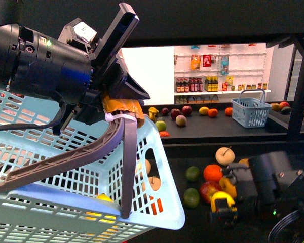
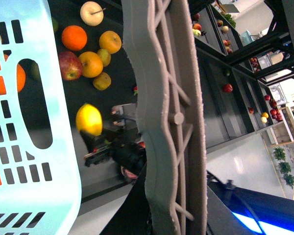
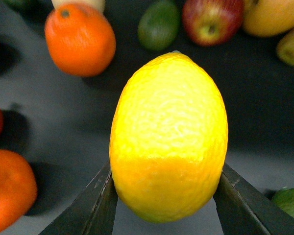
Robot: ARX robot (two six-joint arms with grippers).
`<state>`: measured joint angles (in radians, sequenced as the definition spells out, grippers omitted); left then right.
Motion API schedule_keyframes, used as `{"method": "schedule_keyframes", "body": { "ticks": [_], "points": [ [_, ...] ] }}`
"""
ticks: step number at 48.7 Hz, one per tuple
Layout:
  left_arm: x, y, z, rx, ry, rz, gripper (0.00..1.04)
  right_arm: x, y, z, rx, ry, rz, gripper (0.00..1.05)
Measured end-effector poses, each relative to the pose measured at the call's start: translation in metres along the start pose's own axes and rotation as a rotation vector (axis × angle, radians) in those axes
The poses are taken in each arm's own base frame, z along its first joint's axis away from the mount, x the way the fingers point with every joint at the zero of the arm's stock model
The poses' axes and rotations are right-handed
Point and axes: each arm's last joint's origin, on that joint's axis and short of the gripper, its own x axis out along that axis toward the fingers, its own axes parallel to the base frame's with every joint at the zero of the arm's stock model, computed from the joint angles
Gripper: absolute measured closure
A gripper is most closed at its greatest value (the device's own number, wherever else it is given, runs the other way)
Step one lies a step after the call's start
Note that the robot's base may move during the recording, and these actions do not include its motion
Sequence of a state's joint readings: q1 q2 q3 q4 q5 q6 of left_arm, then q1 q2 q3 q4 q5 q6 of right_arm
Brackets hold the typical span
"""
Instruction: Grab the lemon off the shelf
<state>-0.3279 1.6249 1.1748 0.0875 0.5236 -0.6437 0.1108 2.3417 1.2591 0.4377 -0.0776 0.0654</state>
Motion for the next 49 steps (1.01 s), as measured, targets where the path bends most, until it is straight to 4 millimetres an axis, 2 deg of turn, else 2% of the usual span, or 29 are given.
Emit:
{"method": "schedule_keyframes", "body": {
  "ticks": [6, 10, 22, 30, 39, 49],
  "points": [
    [0.0, 0.0, 0.0, 0.0, 0.0, 0.0, 0.95, -0.032, -0.003, 0.031, 0.042, -0.081, 0.035, 0.56],
    [0.0, 0.0, 0.0, 0.0, 0.0, 0.0, 0.95, -0.063, -0.002, 0.057, 0.078, -0.148, 0.086, 0.56],
    [0.0, 0.0, 0.0, 0.0, 0.0, 0.0, 0.95, -0.118, 0.011, 0.103, 0.106, -0.269, 0.177, 0.56],
    [0.0, 0.0, 0.0, 0.0, 0.0, 0.0, 0.95, -0.129, 0.023, 0.107, 0.107, -0.271, 0.207, 0.56],
    [0.0, 0.0, 0.0, 0.0, 0.0, 0.0, 0.95, -0.138, 0.052, 0.108, 0.097, -0.226, 0.278, 0.56],
    [0.0, 0.0, 0.0, 0.0, 0.0, 0.001, 0.95, -0.147, 0.081, 0.118, 0.099, -0.215, 0.33, 0.56]
  ]
}}
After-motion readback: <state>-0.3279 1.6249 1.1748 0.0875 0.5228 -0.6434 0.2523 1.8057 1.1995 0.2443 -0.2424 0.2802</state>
